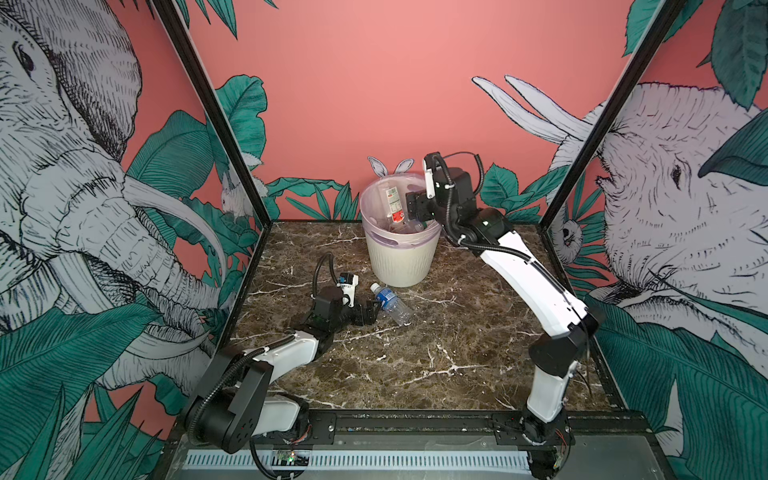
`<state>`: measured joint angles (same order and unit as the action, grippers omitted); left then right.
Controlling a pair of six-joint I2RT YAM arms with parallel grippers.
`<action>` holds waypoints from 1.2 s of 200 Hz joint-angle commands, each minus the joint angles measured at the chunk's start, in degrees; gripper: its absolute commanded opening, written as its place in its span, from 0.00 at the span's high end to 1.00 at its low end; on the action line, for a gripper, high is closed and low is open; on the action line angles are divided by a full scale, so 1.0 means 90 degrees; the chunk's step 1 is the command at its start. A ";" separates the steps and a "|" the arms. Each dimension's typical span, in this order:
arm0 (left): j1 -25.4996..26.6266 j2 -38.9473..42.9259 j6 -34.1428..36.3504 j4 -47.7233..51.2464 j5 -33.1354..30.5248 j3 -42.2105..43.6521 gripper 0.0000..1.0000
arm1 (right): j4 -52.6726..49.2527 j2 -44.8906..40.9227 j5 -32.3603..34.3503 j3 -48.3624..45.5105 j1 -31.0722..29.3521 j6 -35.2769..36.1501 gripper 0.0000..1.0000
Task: Throw the plastic bottles in the bin
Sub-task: 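Open the right gripper over the bin and withdraw it, then move the left gripper to the last lying blue-label bottle and close it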
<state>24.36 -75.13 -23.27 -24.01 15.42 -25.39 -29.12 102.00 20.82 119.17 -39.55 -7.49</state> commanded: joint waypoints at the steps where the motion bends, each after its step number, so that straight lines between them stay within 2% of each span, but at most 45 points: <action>1: 0.0038 0.0033 -0.0098 -0.0008 -0.0101 -0.0119 0.07 | 0.0883 -0.0872 0.0017 -0.0995 -0.0001 0.0107 0.07; 53: 0.0124 0.0066 -0.0144 0.0130 -0.0421 -0.0155 0.06 | 0.1888 -0.2752 0.0021 -0.4208 0.0076 -0.0028 0.07; 109: 0.0494 0.0174 -0.0273 0.0710 -0.0878 -0.0542 0.06 | 0.2459 -0.3502 -0.0029 -0.6530 0.0195 -0.0421 0.07; 169: 0.1071 0.0090 -0.0757 0.1028 -0.1481 -0.0864 0.06 | 0.3354 -0.3914 -0.0073 -0.8019 0.0245 -0.0359 0.06; 214: 0.1556 -0.0229 -0.1143 0.1482 -0.1990 -0.1443 0.05 | 0.3707 -0.3940 0.0007 -0.8425 0.0261 -0.0537 0.06; 240: 0.1810 -0.0400 -0.1654 0.1849 -0.2550 -0.1732 0.05 | 0.3695 -0.3951 0.0016 -0.8480 0.0328 -0.0573 0.06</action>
<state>38.81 -77.82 -32.80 -11.94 -1.32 -38.39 0.34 67.37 20.16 43.27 -37.32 -11.55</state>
